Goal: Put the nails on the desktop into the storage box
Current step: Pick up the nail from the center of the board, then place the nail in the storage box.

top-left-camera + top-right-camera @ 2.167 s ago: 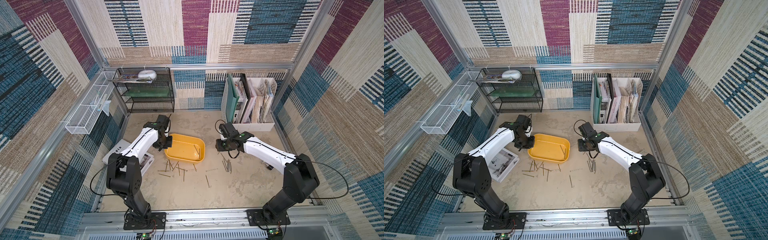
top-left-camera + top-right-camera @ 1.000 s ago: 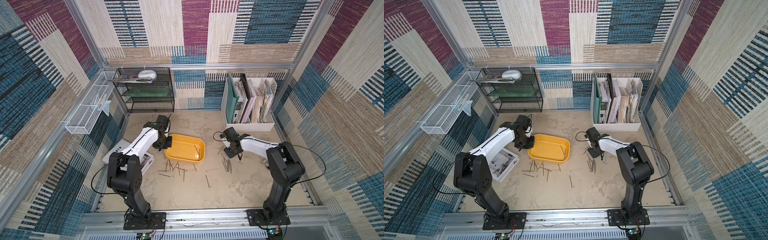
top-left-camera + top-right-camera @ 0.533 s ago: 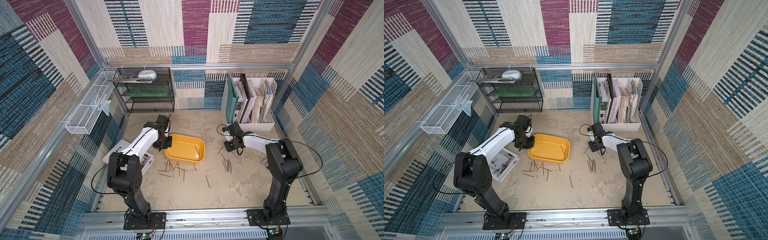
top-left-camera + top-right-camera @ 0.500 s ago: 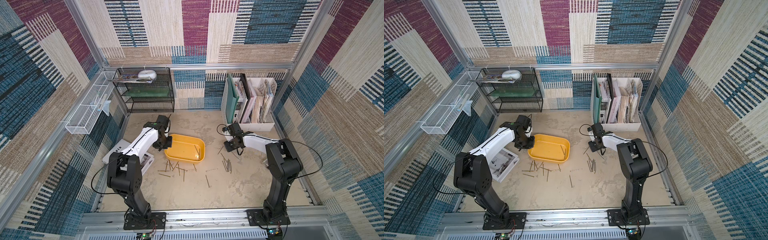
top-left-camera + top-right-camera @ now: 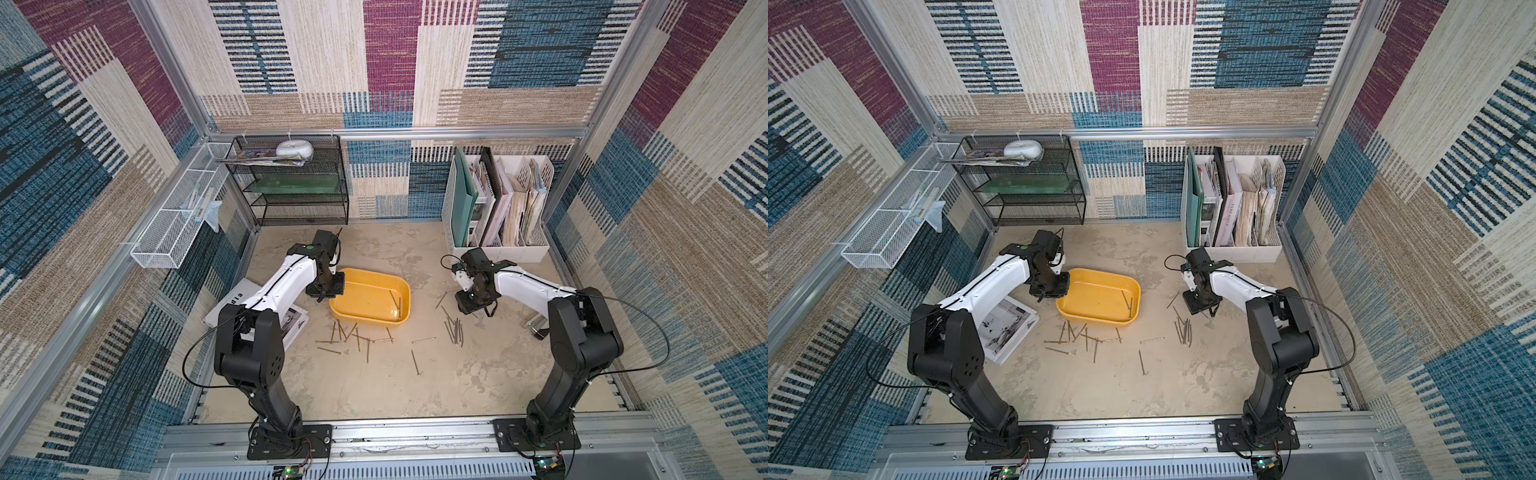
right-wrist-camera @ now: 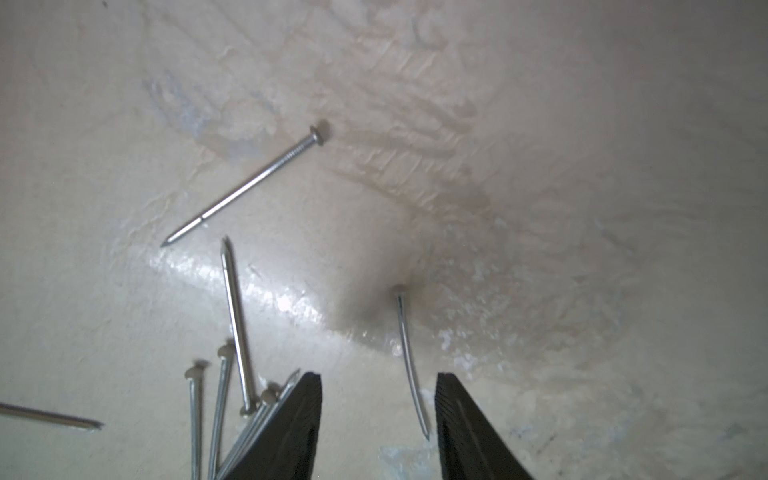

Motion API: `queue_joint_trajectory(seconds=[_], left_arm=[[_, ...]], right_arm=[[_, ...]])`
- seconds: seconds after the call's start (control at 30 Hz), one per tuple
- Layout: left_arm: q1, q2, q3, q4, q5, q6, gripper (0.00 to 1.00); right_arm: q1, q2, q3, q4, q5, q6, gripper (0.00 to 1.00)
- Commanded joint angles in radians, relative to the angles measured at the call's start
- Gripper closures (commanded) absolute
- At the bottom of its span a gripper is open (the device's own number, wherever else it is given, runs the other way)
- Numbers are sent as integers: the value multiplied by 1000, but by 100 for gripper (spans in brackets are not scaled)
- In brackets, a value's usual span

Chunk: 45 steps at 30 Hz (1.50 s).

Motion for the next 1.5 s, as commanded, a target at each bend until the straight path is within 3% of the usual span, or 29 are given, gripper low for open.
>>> queue_joint_trajectory(seconds=[0.0, 0.3, 0.4, 0.53, 0.63, 0.8, 0.93, 1.13, 1.33, 1.47], left_arm=[[0, 1, 9, -1, 18, 8, 100], [1, 1, 9, -2, 26, 7, 100], [1, 2, 12, -1, 28, 8, 100], [2, -2, 10, -2, 24, 9, 100], [1, -1, 10, -2, 24, 8, 100], [0, -1, 10, -1, 26, 8, 100], [2, 1, 12, -2, 23, 8, 100], [1, 3, 11, -1, 23, 8, 100], [1, 1, 10, -1, 21, 8, 100], [1, 0, 12, -1, 28, 7, 100]], right_arm=[[-1, 8, -14, -65, 21, 9, 50], [-15, 139, -46, -2, 11, 11, 52], [-28, 168, -48, 5, -2, 3, 57], [-31, 211, -38, -1, -36, 6, 84], [-31, 233, -26, -7, -42, 22, 99], [-28, 163, 2, 0, -49, 77, 100], [-15, 0, 72, 7, -191, 173, 100], [155, -105, 176, 88, -339, 375, 100], [260, -92, 175, 380, -501, 634, 100], [314, 28, 188, 530, -574, 753, 100]])
